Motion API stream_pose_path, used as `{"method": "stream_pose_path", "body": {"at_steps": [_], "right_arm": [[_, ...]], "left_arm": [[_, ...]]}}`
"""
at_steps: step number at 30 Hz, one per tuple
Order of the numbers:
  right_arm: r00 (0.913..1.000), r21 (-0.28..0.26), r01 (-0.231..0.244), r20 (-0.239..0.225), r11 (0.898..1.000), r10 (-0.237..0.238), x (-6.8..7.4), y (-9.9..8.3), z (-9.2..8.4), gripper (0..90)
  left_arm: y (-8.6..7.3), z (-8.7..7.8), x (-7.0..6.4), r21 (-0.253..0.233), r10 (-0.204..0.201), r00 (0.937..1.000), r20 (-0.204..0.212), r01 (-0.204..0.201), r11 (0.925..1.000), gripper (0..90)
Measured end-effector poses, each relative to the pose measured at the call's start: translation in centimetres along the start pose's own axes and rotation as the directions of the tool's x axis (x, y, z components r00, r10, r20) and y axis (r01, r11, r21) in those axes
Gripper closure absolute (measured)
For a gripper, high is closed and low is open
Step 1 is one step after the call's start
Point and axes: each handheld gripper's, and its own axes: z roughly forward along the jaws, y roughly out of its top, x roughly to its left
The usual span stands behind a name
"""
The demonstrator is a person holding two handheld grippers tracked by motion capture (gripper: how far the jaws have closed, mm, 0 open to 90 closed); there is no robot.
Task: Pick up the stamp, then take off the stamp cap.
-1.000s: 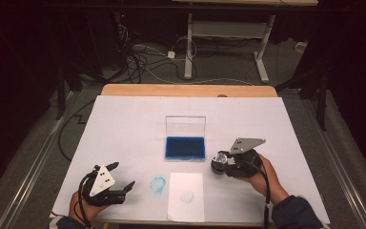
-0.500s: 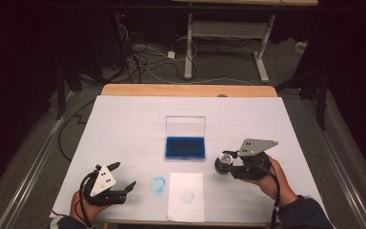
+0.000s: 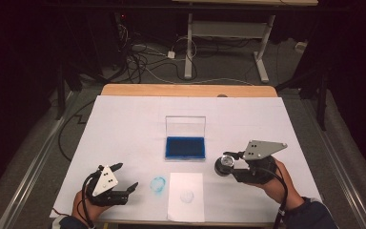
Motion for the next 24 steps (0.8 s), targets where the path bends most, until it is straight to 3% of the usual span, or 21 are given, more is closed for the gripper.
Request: {"method": "stream_pose_path", "body": {"at_steps": [6,8,11,12,15,16,24], "right_arm": [[0.9996,-0.020,0.021,-0.019,1.000,-0.022,0.8,0.6,-0.3,56.6],[0.9989,-0.029,0.033,-0.033,0.999,-0.034,1.3,0.8,-0.2,56.6],[0.9985,-0.036,0.037,-0.040,0.999,-0.038,1.7,1.1,-0.2,56.7],[0.9981,-0.038,0.039,-0.045,0.999,-0.040,1.8,1.2,-0.2,56.6],[0.9973,-0.037,0.047,-0.056,0.998,-0.049,2.1,1.4,0.0,56.6],[0.9971,-0.038,0.047,-0.058,0.998,-0.049,2.1,1.5,0.1,56.7],[0.9967,-0.051,0.041,-0.068,0.998,-0.044,2.1,2.6,1.1,56.6]], "left_arm": [[0.1,0.1,-0.2,-0.001,0.017,0.9998,0.006,-0.017,0.9998,16.9],[0.1,0.0,-0.4,0.000,0.005,0.9999,0.014,-0.005,1.0000,16.9],[0.3,0.0,-0.6,0.005,0.017,0.9998,-0.004,-0.017,0.9998,16.9],[0.5,-0.1,-0.6,-0.012,0.003,1.0000,-0.007,-0.003,0.9999,16.9],[0.7,0.1,-0.5,-0.021,-0.003,1.0000,0.008,0.003,0.9998,15.8],[1.0,0.4,-0.7,-0.017,0.004,0.9996,0.028,-0.004,0.9998,15.7],[2.6,2.1,-1.4,-0.007,0.040,0.9959,0.081,-0.040,0.9992,14.0]]}}
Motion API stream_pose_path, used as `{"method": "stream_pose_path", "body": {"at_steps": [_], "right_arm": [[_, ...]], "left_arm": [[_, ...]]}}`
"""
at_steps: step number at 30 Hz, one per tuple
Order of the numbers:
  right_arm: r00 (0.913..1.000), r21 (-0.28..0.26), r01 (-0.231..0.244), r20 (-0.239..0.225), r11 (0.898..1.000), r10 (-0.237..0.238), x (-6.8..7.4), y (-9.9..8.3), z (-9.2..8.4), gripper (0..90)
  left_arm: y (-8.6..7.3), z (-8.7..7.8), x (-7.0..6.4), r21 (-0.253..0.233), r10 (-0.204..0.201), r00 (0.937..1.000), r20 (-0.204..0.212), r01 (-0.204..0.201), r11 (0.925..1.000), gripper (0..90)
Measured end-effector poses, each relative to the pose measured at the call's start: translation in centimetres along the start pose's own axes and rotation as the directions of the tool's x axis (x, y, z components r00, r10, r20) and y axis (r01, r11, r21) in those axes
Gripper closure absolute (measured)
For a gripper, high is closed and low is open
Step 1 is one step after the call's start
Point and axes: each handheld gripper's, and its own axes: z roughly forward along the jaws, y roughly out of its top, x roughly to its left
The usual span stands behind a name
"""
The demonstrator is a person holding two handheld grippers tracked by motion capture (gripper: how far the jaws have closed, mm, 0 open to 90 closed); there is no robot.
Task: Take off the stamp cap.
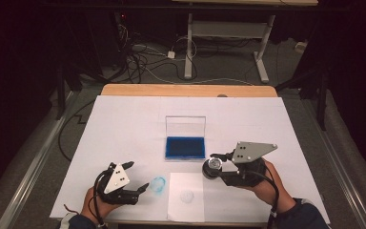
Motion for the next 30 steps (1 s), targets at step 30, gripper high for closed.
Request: {"method": "stream_pose_path", "body": {"at_steps": [30], "right_arm": [[0.9986,-0.013,0.017,-0.051,1.000,-0.018,1.0,2.4,5.1,56.7]], "left_arm": [[6.6,5.5,-2.4,-0.070,0.069,0.9770,0.202,-0.056,0.9960,14.3]]}}
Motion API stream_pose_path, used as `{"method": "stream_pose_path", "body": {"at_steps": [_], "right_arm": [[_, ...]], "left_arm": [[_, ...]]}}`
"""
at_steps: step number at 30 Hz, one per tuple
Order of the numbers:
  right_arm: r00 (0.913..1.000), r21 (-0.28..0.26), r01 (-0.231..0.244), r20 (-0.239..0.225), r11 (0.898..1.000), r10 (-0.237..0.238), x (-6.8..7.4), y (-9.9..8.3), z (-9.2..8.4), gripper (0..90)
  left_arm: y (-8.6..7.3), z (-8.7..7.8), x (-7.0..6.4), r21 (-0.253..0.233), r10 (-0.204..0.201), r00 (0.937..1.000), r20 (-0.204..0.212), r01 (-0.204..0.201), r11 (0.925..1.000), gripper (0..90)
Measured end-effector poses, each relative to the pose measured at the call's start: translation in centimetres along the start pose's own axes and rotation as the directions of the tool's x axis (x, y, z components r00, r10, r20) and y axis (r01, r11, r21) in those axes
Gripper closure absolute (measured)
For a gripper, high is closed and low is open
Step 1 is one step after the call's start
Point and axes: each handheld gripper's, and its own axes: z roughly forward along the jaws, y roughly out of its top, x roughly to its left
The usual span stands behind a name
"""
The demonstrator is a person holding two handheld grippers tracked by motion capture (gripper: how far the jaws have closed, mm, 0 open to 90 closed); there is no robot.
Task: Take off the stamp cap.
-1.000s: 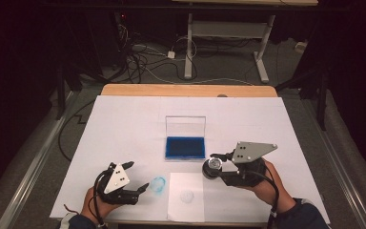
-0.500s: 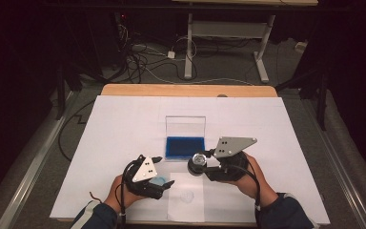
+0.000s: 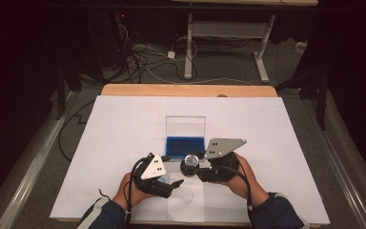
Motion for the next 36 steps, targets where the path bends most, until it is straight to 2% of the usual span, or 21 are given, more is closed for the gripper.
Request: {"method": "stream_pose_path", "body": {"at_steps": [6,12,19,24,25,28,29,32,36], "right_arm": [[0.9999,-0.020,-0.013,-0.001,1.000,0.013,0.1,-0.2,0.4,56.7],[0.9997,-0.014,-0.014,-0.021,1.000,0.014,0.4,-0.4,0.8,56.6],[0.9994,-0.019,-0.014,-0.033,1.000,0.013,0.6,-0.6,1.1,56.6],[0.9991,-0.018,-0.016,-0.040,1.000,0.015,0.6,-0.6,1.1,56.6],[0.9990,-0.024,-0.019,-0.042,1.000,0.017,0.6,-0.6,1.1,56.6],[0.9987,-0.024,-0.021,-0.046,0.999,0.020,0.5,-0.7,1.1,56.6],[0.9988,-0.022,-0.023,-0.044,0.999,0.022,0.5,-0.7,1.1,56.6],[0.9983,-0.021,-0.028,-0.051,0.999,0.027,0.4,-0.9,1.1,56.6],[0.9979,-0.025,-0.035,-0.055,0.999,0.033,0.1,-1.1,0.9,56.6]], "left_arm": [[0.6,0.9,-0.4,-0.003,-0.003,0.9996,0.028,0.003,1.0000,14.3],[0.9,2.0,-0.7,-0.017,-0.030,0.9981,0.053,0.031,0.9994,14.6],[0.8,2.0,-0.5,-0.030,-0.039,0.9975,0.058,0.041,0.9987,16.7],[0.7,2.0,-0.5,-0.029,-0.032,0.9977,0.059,0.034,0.9990,20.0],[0.7,1.9,-0.5,-0.031,-0.028,0.9978,0.060,0.030,0.9990,23.8],[0.7,1.9,-0.6,-0.032,-0.017,0.9978,0.064,0.019,0.9993,25.9],[0.7,1.9,-0.6,-0.035,-0.011,0.9978,0.066,0.014,0.9993,29.5],[0.7,1.8,-0.7,-0.036,-0.003,0.9983,0.058,0.005,0.9993,29.2],[0.8,1.6,-1.0,-0.042,0.033,0.9984,0.045,-0.031,0.9986,33.3]]}}
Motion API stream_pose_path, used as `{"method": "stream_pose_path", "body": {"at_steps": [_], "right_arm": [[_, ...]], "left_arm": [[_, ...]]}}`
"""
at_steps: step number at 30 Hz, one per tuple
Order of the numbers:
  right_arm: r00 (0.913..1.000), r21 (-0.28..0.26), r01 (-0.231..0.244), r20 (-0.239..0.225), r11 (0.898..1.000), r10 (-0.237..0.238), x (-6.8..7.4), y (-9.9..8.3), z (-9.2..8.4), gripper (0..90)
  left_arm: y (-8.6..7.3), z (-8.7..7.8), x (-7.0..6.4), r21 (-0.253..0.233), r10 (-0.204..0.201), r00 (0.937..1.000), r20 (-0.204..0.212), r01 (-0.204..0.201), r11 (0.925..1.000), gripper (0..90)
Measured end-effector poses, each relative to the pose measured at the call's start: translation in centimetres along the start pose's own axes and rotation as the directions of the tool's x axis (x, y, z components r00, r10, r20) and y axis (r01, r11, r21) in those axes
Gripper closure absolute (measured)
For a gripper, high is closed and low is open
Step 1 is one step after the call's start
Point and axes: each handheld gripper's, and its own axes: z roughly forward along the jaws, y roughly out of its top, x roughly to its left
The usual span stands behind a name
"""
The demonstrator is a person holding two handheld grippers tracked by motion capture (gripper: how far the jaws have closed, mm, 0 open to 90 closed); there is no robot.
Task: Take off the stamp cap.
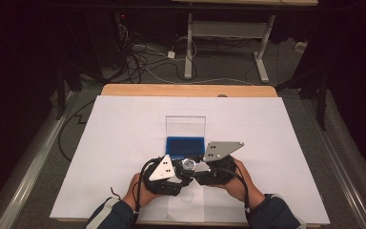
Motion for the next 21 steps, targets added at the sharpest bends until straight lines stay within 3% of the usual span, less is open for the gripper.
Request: {"method": "stream_pose_path", "body": {"at_steps": [5,15,21], "right_arm": [[1.0000,0.002,-0.009,0.001,1.000,0.009,-0.18,-0.11,-0.21,56.6],[0.9999,0.022,-0.010,0.004,1.000,0.010,-0.11,-0.38,-0.12,56.7],[0.9999,0.024,-0.013,0.005,1.000,0.013,-0.20,-0.60,-0.14,56.7]], "left_arm": [[-0.01,-0.05,0.01,0.002,0.011,0.9999,0.012,-0.011,0.9999,35.9],[0.13,0.12,-0.13,0.049,0.046,0.9989,-0.005,-0.046,0.9977,36.9],[0.13,0.20,-0.14,0.063,0.047,0.9989,-0.007,-0.046,0.9970,37.0]]}}
